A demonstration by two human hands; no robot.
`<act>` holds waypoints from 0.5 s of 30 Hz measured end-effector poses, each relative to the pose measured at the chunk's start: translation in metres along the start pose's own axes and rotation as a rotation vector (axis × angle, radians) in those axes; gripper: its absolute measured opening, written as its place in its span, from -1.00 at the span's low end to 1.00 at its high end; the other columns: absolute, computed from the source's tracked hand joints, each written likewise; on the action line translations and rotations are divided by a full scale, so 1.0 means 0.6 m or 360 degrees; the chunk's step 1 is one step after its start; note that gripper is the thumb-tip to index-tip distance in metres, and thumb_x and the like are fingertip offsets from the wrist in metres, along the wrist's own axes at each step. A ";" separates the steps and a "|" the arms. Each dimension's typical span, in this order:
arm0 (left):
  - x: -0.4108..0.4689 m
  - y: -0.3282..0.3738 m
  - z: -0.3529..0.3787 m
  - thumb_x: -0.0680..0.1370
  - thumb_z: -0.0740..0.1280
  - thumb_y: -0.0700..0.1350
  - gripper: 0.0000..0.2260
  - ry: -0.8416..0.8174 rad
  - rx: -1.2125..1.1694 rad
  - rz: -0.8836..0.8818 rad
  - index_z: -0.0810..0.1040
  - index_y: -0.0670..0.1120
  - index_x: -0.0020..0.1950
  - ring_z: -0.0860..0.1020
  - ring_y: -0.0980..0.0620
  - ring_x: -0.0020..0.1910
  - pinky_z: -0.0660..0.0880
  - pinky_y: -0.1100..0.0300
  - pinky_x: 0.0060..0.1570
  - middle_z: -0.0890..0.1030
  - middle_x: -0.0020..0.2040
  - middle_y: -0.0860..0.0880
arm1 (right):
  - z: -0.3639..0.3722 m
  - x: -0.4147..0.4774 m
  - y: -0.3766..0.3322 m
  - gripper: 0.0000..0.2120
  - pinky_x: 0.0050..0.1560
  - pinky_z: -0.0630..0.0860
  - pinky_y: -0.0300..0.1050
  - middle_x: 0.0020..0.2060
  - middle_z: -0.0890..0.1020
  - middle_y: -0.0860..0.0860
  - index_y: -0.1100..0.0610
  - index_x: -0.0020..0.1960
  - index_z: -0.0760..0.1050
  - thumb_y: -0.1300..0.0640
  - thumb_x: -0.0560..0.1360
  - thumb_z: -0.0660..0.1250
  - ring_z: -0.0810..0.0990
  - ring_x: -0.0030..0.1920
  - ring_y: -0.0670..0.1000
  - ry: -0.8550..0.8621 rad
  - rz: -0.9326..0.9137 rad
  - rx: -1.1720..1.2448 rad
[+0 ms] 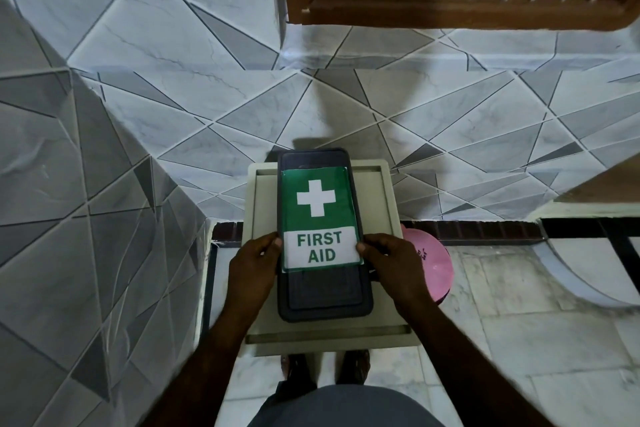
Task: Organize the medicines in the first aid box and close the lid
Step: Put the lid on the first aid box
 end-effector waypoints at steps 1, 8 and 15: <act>0.004 -0.003 0.000 0.58 0.21 0.13 -0.71 0.0015 0.0113 0.0025 0.58 0.14 0.23 0.63 0.04 0.03 0.59 -0.04 0.06 0.67 0.05 0.01 | -0.001 0.001 0.000 -0.80 -0.05 0.66 0.09 -0.04 0.71 0.01 0.07 0.11 0.63 0.07 0.50 0.40 0.68 -0.06 0.03 0.0030 -0.0033 -0.0118; 0.018 -0.014 0.004 0.54 0.28 0.08 -0.80 0.0029 0.0107 -0.0037 0.64 0.15 0.10 0.64 0.00 -0.02 0.60 -0.07 0.04 0.68 0.00 -0.02 | -0.002 0.013 0.011 -0.84 -0.08 0.66 0.10 -0.14 0.71 0.01 0.08 0.02 0.65 0.06 0.47 0.44 0.69 -0.18 0.01 0.0016 0.0000 -0.0239; 0.033 -0.026 0.010 0.54 0.34 -0.06 -0.91 -0.0028 0.0027 -0.0263 0.62 0.07 -0.13 0.66 -0.10 -0.12 0.64 -0.10 -0.10 0.69 -0.09 -0.08 | 0.006 0.028 0.022 -0.91 -0.08 0.67 0.10 -0.18 0.70 0.10 0.12 -0.10 0.65 0.10 0.46 0.45 0.67 -0.09 0.19 -0.0008 0.0232 0.0022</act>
Point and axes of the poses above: each hand's wrist, its own x-axis towards the middle knuckle, its own z-axis out of the palm, y = z × x, the point moved 10 cm from there along x, towards the middle knuckle
